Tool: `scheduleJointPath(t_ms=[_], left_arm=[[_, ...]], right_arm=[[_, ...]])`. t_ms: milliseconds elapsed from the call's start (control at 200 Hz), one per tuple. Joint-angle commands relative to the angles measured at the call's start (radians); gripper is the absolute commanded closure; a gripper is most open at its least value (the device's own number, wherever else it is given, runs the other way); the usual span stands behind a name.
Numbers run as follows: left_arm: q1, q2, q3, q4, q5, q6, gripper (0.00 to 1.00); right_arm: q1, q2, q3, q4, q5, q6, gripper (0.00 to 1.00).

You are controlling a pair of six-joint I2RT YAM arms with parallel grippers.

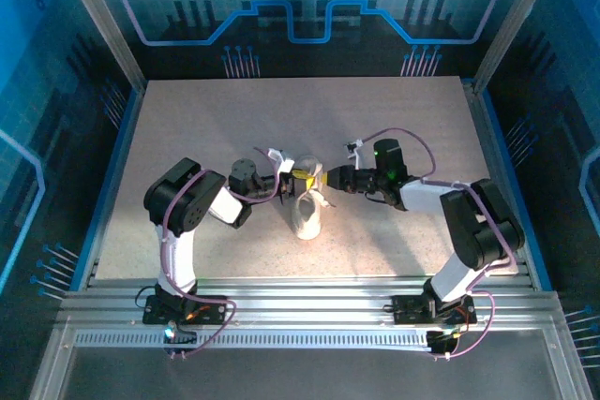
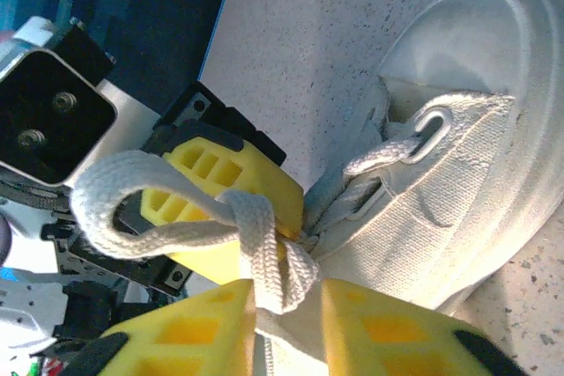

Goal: Tie the shoes

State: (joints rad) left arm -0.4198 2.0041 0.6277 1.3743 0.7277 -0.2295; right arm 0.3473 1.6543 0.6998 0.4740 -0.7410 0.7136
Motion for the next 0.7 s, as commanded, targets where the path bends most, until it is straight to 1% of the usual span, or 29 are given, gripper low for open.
scheduleJointPath(t_ms=[0,100,305,560,695], left_arm=[[0.012,-0.016,0.021,0.028,0.055,-0.003,1.0],[0.024,-0.015,0.018,0.028,0.059,-0.019,1.0],[0.039,-0.005,0.025,0.028,0.077,-0.06,1.0],[0.045,0.013,0.039,0.028,0.084,-0.076,1.0],[0.044,0.016,0.043,0.028,0.083,-0.08,1.0]], right_arm=[[-0.005,0.053,-0.025,0.127,-0.023,0.084,0.71],[0.002,0.093,-0.025,0.21,-0.034,0.147,0.7],[0.027,0.153,-0.028,0.323,-0.04,0.224,0.71],[0.05,0.183,-0.028,0.354,-0.044,0.247,0.71],[0.059,0.208,-0.027,0.394,-0.048,0.28,0.67]])
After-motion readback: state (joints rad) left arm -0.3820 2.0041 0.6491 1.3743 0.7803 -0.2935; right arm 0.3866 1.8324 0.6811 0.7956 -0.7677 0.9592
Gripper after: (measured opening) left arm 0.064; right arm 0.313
